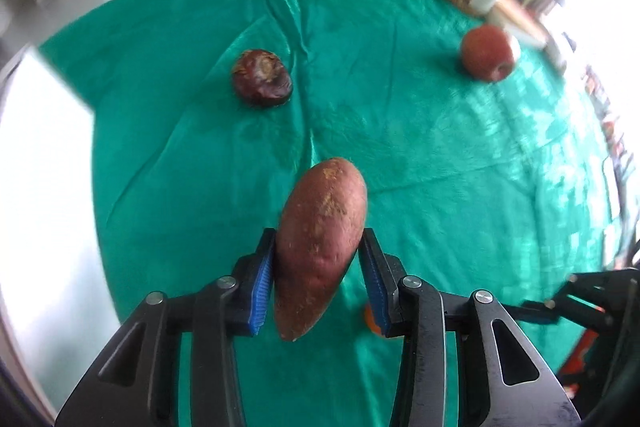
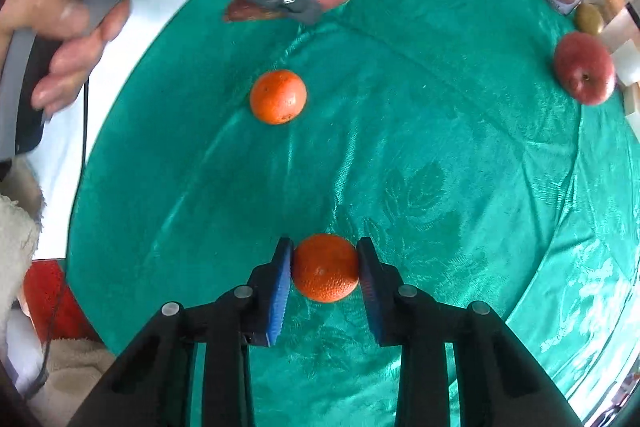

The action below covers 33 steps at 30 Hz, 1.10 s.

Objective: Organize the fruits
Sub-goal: 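Carry sweet potato and mandarin into the box and open both tools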

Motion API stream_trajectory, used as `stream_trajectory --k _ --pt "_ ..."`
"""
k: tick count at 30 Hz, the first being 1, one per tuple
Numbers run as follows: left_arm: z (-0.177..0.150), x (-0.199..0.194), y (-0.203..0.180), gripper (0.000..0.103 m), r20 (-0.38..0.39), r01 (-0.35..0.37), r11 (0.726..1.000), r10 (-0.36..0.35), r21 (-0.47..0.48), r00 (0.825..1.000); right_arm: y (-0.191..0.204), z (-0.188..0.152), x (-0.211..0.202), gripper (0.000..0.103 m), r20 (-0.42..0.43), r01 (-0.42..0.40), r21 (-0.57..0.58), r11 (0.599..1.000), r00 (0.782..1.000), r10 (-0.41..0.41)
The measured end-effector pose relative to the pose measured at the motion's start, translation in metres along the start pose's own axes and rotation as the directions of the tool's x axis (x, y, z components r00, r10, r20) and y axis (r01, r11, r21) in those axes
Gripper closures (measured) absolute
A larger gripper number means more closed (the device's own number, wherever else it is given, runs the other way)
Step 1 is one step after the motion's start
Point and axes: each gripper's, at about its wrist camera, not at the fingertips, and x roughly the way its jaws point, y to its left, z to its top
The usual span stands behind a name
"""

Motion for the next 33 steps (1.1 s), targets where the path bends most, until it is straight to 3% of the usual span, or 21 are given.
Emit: stream_trajectory --k 5,8,11,14,17,19,21,22,24,25,28,30,31,32,33 --pt "-0.06 -0.097 0.017 0.062 0.148 0.164 0.975 -0.142 -0.15 0.979 0.0 -0.004 -0.067 0.071 0.145 -0.056 0.037 0.998 0.988 0.05" --pt "-0.103 -0.159 0.032 0.062 0.222 0.23 0.951 -0.184 -0.204 0.957 0.022 0.007 -0.112 0.071 0.225 -0.123 0.005 0.992 0.967 0.118" --pt "-0.15 -0.214 0.056 0.062 0.29 0.289 0.916 -0.206 -0.28 0.935 0.067 0.021 -0.145 0.071 0.281 -0.208 -0.067 0.976 0.935 0.218" --pt "-0.193 -0.252 0.086 0.062 0.347 0.282 0.89 -0.153 -0.358 0.925 0.122 0.035 -0.158 0.071 0.285 -0.313 -0.149 0.938 0.895 0.344" --pt "-0.226 -0.256 0.118 0.062 0.333 0.177 0.879 -0.022 -0.442 0.943 0.183 0.054 -0.139 0.071 0.227 -0.382 -0.207 0.901 0.877 0.424" --pt "-0.243 -0.236 0.14 0.062 0.283 0.102 0.856 0.053 -0.507 0.958 0.215 0.063 -0.112 0.071 0.167 -0.407 -0.219 0.887 0.88 0.445" --pt "-0.258 -0.207 0.162 0.062 0.217 0.052 0.828 0.085 -0.558 0.973 0.247 0.068 -0.084 0.071 0.094 -0.435 -0.218 0.874 0.882 0.462" --pt "-0.264 -0.19 0.171 0.062 0.182 0.031 0.813 0.093 -0.582 0.979 0.263 0.069 -0.073 0.071 0.079 -0.404 -0.237 0.884 0.899 0.432" --pt "-0.277 -0.168 0.183 0.062 0.131 -0.002 0.792 0.104 -0.611 0.986 0.29 0.075 -0.052 0.071 0.105 -0.26 -0.298 0.918 0.947 0.302" --pt "-0.281 -0.159 0.187 0.062 0.114 -0.015 0.788 0.108 -0.616 0.988 0.296 0.078 -0.041 0.07 0.106 -0.222 -0.306 0.926 0.958 0.265" --pt "-0.287 -0.147 0.187 0.061 0.097 -0.044 0.798 0.127 -0.601 0.987 0.308 0.086 -0.017 0.07 0.109 -0.159 -0.312 0.937 0.974 0.201" --pt "-0.289 -0.149 0.183 0.058 0.096 -0.091 0.811 0.178 -0.579 0.979 0.309 0.088 -0.009 0.069 0.122 -0.126 -0.318 0.94 0.978 0.172" --pt "-0.29 -0.151 0.183 0.053 0.101 -0.114 0.813 0.208 -0.571 0.973 0.308 0.088 -0.006 0.069 0.133 -0.109 -0.316 0.942 0.978 0.158" --pt "-0.29 -0.155 0.181 0.042 0.109 -0.127 0.816 0.226 -0.564 0.968 0.306 0.087 -0.006 0.065 0.142 -0.109 -0.312 0.944 0.977 0.159" --pt "-0.291 -0.159 0.18 0.031 0.12 -0.141 0.817 0.248 -0.559 0.961 0.301 0.085 -0.006 0.056 0.153 -0.122 -0.305 0.945 0.973 0.175"
